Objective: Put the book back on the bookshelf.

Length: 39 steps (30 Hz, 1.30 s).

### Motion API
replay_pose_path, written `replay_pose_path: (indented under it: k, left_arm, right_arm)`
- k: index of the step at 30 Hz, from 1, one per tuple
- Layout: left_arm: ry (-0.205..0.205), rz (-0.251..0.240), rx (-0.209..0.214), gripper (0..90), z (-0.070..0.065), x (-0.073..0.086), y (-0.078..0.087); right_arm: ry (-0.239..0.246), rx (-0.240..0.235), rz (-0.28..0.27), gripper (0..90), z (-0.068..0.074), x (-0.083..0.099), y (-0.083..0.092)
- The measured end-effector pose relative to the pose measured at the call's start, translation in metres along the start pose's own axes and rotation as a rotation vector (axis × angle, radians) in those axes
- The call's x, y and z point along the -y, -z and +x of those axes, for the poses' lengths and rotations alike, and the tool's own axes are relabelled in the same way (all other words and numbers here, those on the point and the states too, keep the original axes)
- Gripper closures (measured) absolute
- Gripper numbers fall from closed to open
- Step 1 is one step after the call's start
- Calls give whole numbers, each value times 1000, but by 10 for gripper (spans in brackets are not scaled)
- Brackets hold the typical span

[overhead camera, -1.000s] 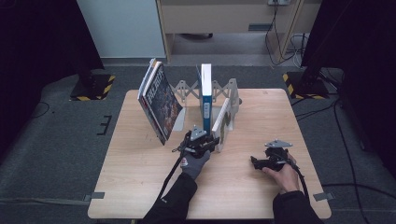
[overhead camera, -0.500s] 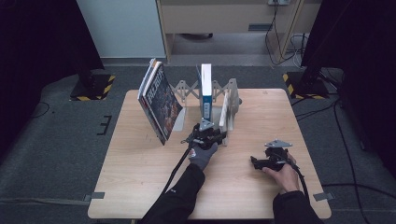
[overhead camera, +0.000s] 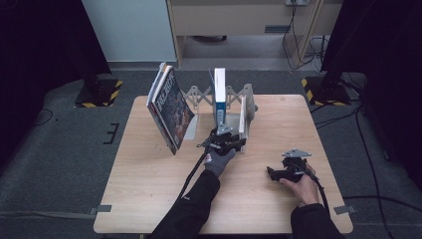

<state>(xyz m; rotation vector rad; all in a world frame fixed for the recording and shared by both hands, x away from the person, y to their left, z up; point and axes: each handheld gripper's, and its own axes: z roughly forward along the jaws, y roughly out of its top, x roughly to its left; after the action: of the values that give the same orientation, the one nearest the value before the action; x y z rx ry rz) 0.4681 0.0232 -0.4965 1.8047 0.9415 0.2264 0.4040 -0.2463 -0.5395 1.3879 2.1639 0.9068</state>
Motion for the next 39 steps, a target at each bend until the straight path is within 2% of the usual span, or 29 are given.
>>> replay_pose_path:
  k: [3,5,10,24,29,34,39]
  left_arm:
    - [-21,4,28,631,-2,0,2]
    - [-32,-9,36,633,-5,-2,3]
    - [-51,0,4,632,-7,-7,3]
    - [-38,15,-51,628,-8,-19,-7]
    - [-22,13,-53,615,-7,-20,-10]
    - [-35,17,-62,590,-7,-20,-7]
    - [-64,18,-32,558,-11,-22,6]
  right_arm:
    - [1,0,0,37,0,0,0]
    - [1,0,0,37,0,0,0]
    - [1,-1,0,37,0,0,0]
    - [4,-5,1,37,0,0,0]
    - [4,-5,1,37,0,0,0]
    - [4,-6,1,37,0,0,0]
    - [4,-6,1,37,0,0,0]
